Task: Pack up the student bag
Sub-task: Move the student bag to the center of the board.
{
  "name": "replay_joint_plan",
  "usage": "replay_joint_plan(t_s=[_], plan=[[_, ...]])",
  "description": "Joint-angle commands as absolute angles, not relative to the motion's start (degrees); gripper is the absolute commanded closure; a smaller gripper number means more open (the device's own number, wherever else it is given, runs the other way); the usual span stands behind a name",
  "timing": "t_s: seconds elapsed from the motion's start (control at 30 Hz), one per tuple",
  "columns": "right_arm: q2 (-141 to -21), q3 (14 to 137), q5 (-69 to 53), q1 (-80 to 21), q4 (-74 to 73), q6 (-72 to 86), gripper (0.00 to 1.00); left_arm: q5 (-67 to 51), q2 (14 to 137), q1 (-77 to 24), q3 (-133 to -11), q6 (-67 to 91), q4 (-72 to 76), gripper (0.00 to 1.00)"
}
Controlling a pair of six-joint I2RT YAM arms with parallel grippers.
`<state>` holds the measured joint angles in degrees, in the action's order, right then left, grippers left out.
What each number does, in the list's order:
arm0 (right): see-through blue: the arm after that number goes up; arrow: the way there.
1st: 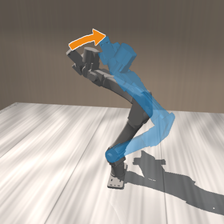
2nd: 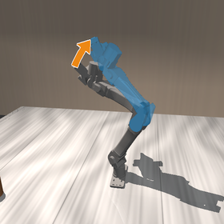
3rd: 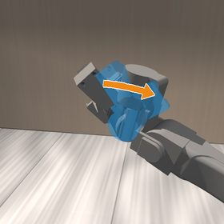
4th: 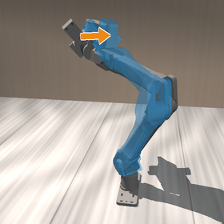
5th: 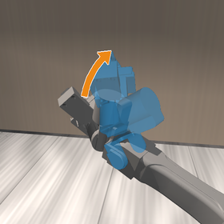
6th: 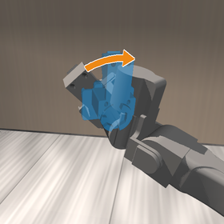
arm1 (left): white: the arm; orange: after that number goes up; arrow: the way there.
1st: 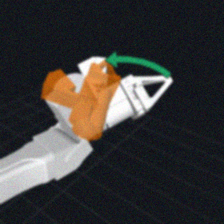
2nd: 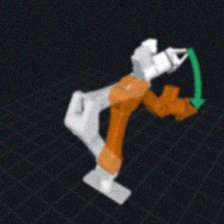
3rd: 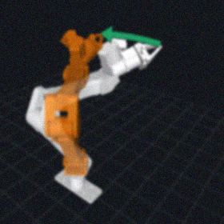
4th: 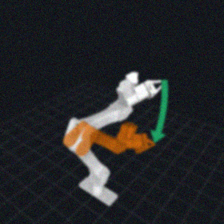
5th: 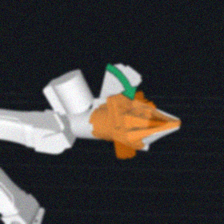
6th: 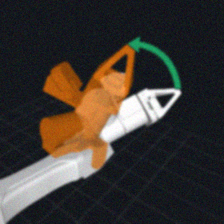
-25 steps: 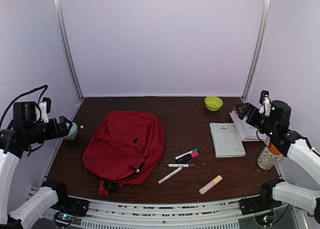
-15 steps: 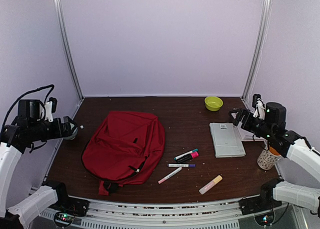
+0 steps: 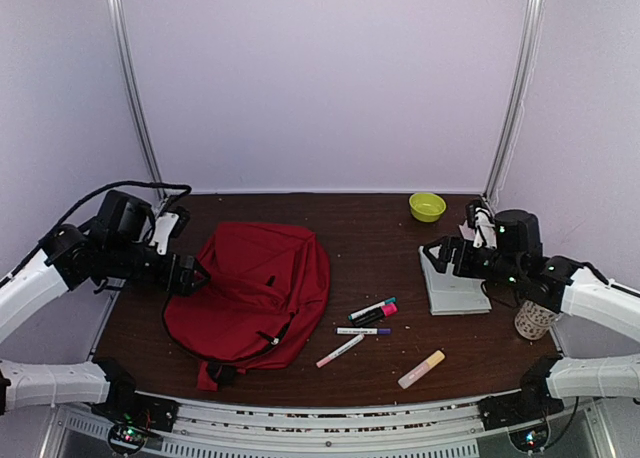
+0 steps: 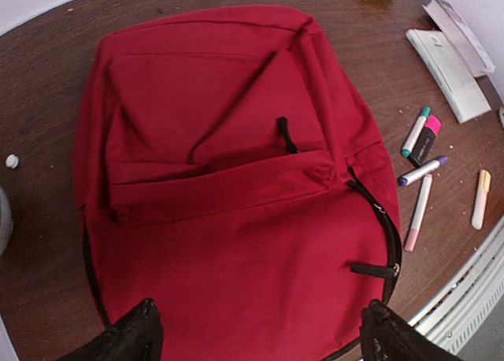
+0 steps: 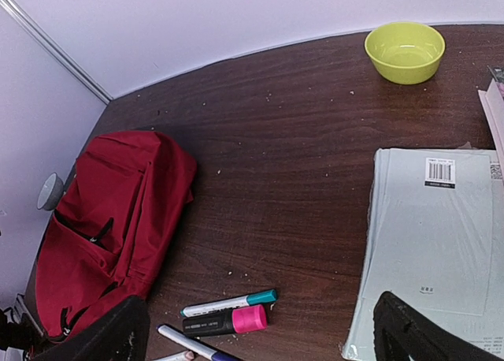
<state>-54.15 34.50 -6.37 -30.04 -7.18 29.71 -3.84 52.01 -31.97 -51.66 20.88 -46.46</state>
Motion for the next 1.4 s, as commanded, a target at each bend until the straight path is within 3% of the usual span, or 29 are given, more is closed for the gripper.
replay_joint_plan(t_s=[0.0,0.37,1.13,1.37], plan=[[-55.15,37.16,-2.63,-32.21,-8.45,28.50,0.00,-1.63,56.57,-39.48,-54.92,21.86,-41.15,0.13],[-57.08,35.52,0.28,-36.06,-7.83,27.91,0.00,2.80,66.61,-55.53,-54.51,22.62,-34.10,0.14],[-57.73,35.73,2.27,-36.83,-10.27,27.03,0.00,7.88,91.19,-62.38,-70.04,24.27,-34.59,0.15],[-58.00,35.89,2.46,-36.83,-10.47,27.07,0.00,11.81,96.53,-63.78,-74.36,24.70,-36.98,0.21]])
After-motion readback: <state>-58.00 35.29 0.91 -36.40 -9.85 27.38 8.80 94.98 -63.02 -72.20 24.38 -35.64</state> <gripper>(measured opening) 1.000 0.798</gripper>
